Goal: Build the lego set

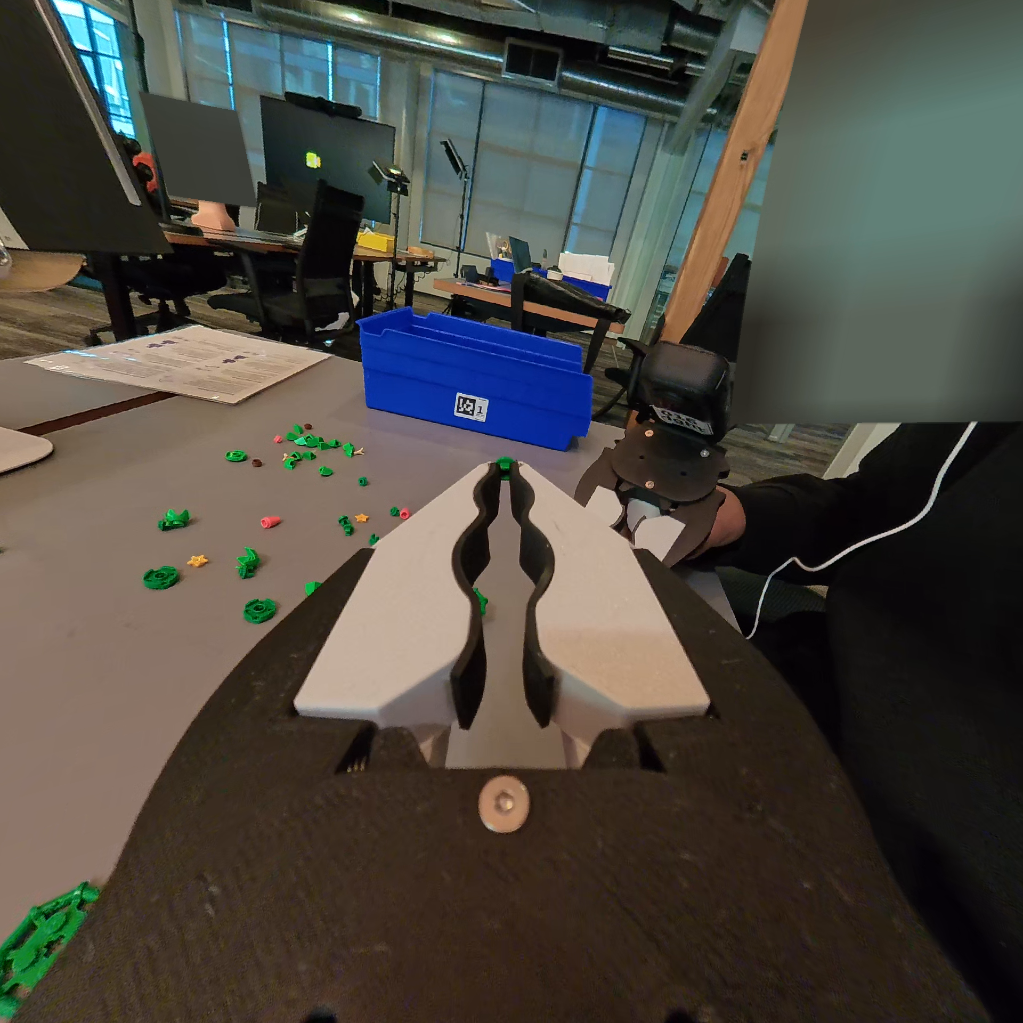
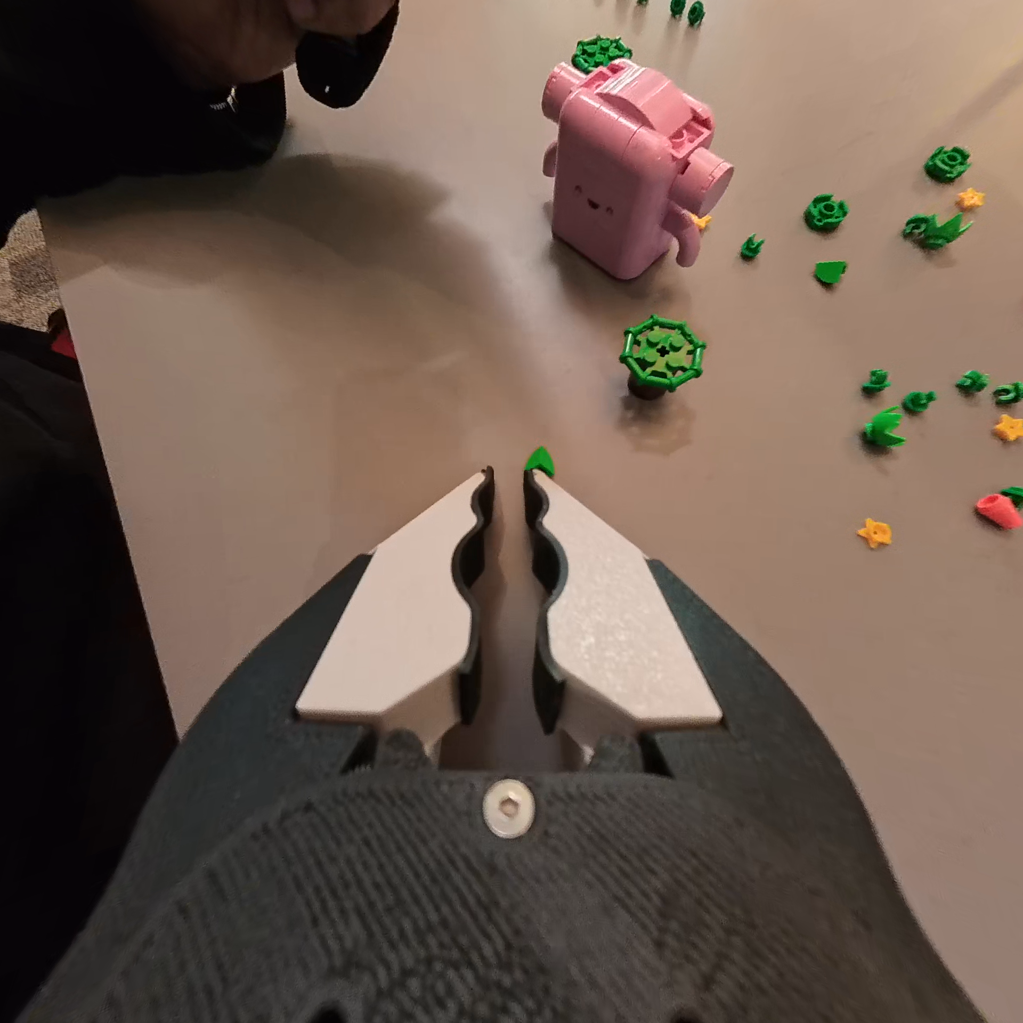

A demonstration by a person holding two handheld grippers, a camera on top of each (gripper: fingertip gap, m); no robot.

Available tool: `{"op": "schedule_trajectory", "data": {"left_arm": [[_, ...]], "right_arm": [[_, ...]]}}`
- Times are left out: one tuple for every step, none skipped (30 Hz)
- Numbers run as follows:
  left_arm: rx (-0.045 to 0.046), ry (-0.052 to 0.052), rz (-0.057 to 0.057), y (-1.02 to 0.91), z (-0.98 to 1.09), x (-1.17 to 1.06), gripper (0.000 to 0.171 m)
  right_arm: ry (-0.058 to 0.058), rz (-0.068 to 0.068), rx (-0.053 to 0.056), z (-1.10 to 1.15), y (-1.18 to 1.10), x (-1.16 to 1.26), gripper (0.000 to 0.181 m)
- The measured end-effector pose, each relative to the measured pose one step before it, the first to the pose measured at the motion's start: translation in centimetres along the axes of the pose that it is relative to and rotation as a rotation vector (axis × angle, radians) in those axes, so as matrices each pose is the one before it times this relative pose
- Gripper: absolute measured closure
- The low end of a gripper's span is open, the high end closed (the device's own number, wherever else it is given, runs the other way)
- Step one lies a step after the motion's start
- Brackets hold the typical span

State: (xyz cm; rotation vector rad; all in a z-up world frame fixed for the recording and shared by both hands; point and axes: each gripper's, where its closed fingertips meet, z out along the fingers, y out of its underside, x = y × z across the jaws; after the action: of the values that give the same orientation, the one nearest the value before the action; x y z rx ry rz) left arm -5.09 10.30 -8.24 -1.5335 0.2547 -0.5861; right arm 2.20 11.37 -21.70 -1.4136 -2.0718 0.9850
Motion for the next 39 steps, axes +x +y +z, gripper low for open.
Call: {"op": "schedule_trajectory", "data": {"left_arm": [[0.00102, -0.0003, -0.0010, -0.010, -0.017, -0.019, 0.171], [0.00139, -0.0008, -0.0007, -0.024, -0.023, -0.022, 0.171], [0.00129, -0.0005, -0.0005, -0.023, -0.023, -0.019, 0.171], [0.00072, 0.0001, -0.0005, -0.011, -0.009, 0.002, 0.171], [-0.00002, 0.0008, -0.0006, 0.009, 0.008, 0.008, 0.171], [-0.00064, 0.0013, -0.0003, 0.010, 0.018, 0.018, 0.171], [-0.00136, 0.0007, 0.0003, 0.026, 0.028, 0.031, 0.171], [-0.00201, 0.0005, 0.0009, 0.042, 0.026, 0.009, 0.171], [-0.00134, -0.0003, 0.0012, 0.016, 0.020, 0.018, 0.171], [-0.00025, -0.0007, 0.0013, 0.007, -0.014, 0.000, 0.171], [0.00059, -0.0012, 0.0009, -0.017, -0.013, -0.011, 0.171], [0.00081, -0.0010, -0.0002, -0.015, -0.013, -0.024, 0.171], [0.00072, 0.0001, -0.0013, -0.006, -0.011, -0.017, 0.171], [0.00101, 0.0004, -0.0016, -0.010, -0.017, -0.006, 0.171], [0.00092, 0.0008, -0.0008, -0.015, 0.001, 0.008, 0.171], [0.00030, 0.0004, 0.0004, -0.011, -0.001, 0.019, 0.171], [-0.00052, 0.0000, 0.0011, 0.003, 0.012, 0.019, 0.171], [-0.00093, 0.0005, 0.0010, 0.019, 0.009, 0.025, 0.171], [-0.00076, 0.0007, 0.0005, 0.016, 0.019, 0.026, 0.171], [-0.00066, 0.0011, 0.0000, 0.003, 0.015, 0.029, 0.171], [-0.00009, 0.0004, 0.0000, 0.003, 0.004, 0.013, 0.171], [0.00047, 0.0001, 0.0001, -0.007, 0.003, 0.001, 0.171], [0.00031, 0.0003, -0.0003, -0.004, -0.006, 0.012, 0.171], [0.00002, 0.0001, -0.0003, 0.009, 0.000, 0.001, 0.171], [-0.00032, 0.0003, -0.0003, 0.004, 0.006, 0.001, 0.171], [-0.00035, 0.0000, -0.0001, 0.004, 0.006, -0.004, 0.171], [0.00008, -0.0003, 0.0003, -0.001, 0.001, -0.007, 0.171], [-0.00003, 0.0000, 0.0003, -0.007, -0.003, 0.014, 0.171], [-0.00021, -0.0003, 0.0000, 0.012, 0.007, -0.011, 0.171], [-0.00011, 0.0002, -0.0006, 0.000, -0.006, -0.001, 0.171], [0.00024, 0.0005, -0.0005, -0.006, 0.005, -0.003, 0.171], [0.00046, -0.0003, 0.0000, -0.006, -0.005, 0.001, 0.171], [0.00002, 0.0000, 0.0003, -0.007, -0.003, 0.013, 0.171], [0.00004, -0.0005, 0.0005, -0.001, 0.000, -0.010, 0.171], [0.00001, -0.0002, 0.0001, 0.001, -0.009, 0.002, 0.171], [-0.00015, 0.0003, -0.0001, 0.004, 0.004, 0.013, 0.171], [0.00010, -0.0004, 0.0001, -0.001, 0.001, -0.006, 0.171], [-0.00002, 0.0000, 0.0001, 0.000, 0.000, 0.000, 0.171], [0.00025, -0.0002, 0.0002, -0.005, -0.012, -0.008, 0.171]], "right_arm": [[-0.0025, 0.0042, 0.0100, -0.095, -0.135, 0.010, 0.172], [0.0009, 0.0052, 0.0132, -0.140, -0.166, 0.066, 0.173], [0.0027, 0.0069, 0.0137, -0.142, -0.174, 0.121, 0.174], [0.0030, 0.0077, 0.0114, -0.116, -0.143, 0.155, 0.173], [0.0030, 0.0061, 0.0064, -0.067, -0.078, 0.185, 0.171], [0.0011, 0.0025, 0.0005, -0.010, -0.007, 0.165, 0.168], [-0.0035, -0.0019, -0.0038, 0.078, 0.016, 0.082, 0.162], [-0.0064, -0.0061, -0.0080, 0.132, 0.065, -0.006, 0.155], [-0.0044, -0.0088, -0.0101, 0.156, 0.079, -0.028, 0.152], [-0.0041, -0.0115, -0.0099, 0.154, 0.081, -0.069, 0.150], [-0.0040, -0.0125, -0.0103, 0.171, 0.081, -0.095, 0.149], [-0.0039, -0.0113, -0.0118, 0.176, 0.111, -0.109, 0.147], [-0.0049, -0.0098, -0.0117, 0.160, 0.107, -0.127, 0.146], [-0.0038, -0.0093, -0.0063, 0.115, 0.047, -0.117, 0.145], [-0.0021, -0.0076, -0.0006, 0.028, -0.017, -0.089, 0.145], [-0.0016, -0.0034, -0.0002, 0.012, -0.007, -0.057, 0.145], [-0.0025, -0.0012, 0.0001, -0.006, 0.006, -0.053, 0.146], [-0.0045, 0.0010, 0.0005, -0.021, 0.015, -0.097, 0.147], [-0.0060, 0.0019, 0.0007, -0.019, -0.001, -0.142, 0.148], [-0.0035, 0.0013, 0.0003, -0.018, 0.016, -0.138, 0.149], [-0.0009, -0.0003, 0.0000, -0.019, 0.021, -0.112, 0.150], [-0.0005, -0.0004, -0.0001, -0.013, 0.017, -0.125, 0.151], [-0.0011, 0.0007, 0.0000, -0.009, 0.011, -0.127, 0.152], [-0.0024, 0.0020, 0.0002, -0.014, 0.015, -0.137, 0.153], [-0.0040, 0.0030, 0.0003, -0.027, 0.011, -0.149, 0.154], [-0.0033, 0.0033, 0.0003, -0.020, 0.017, -0.118, 0.154], [-0.0024, 0.0031, 0.0003, -0.014, 0.013, -0.099, 0.154], [-0.0037, 0.0031, 0.0002, -0.014, 0.013, -0.117, 0.155], [-0.0034, 0.0021, 0.0002, -0.004, 0.005, -0.111, 0.155], [-0.0022, 0.0003, -0.0001, 0.005, 0.002, -0.108, 0.155], [-0.0017, -0.0006, -0.0002, 0.015, -0.006, -0.101, 0.156], [0.0018, -0.0018, -0.0001, 0.026, -0.015, -0.046, 0.156], [0.0032, -0.0033, -0.0003, 0.014, -0.004, -0.013, 0.156], [0.0015, -0.0023, -0.0003, 0.023, -0.002, -0.007, 0.156], [-0.0004, 0.0000, 0.0000, 0.017, -0.015, -0.005, 0.156], [-0.0019, 0.0013, 0.0001, 0.000, -0.016, -0.010, 0.156], [-0.0051, 0.0017, 0.0001, 0.000, -0.002, -0.061, 0.157], [-0.0074, 0.0034, 0.0001, 0.006, -0.009, -0.101, 0.157], [-0.0054, 0.0028, 0.0001, 0.007, -0.008, -0.091, 0.157]]}}
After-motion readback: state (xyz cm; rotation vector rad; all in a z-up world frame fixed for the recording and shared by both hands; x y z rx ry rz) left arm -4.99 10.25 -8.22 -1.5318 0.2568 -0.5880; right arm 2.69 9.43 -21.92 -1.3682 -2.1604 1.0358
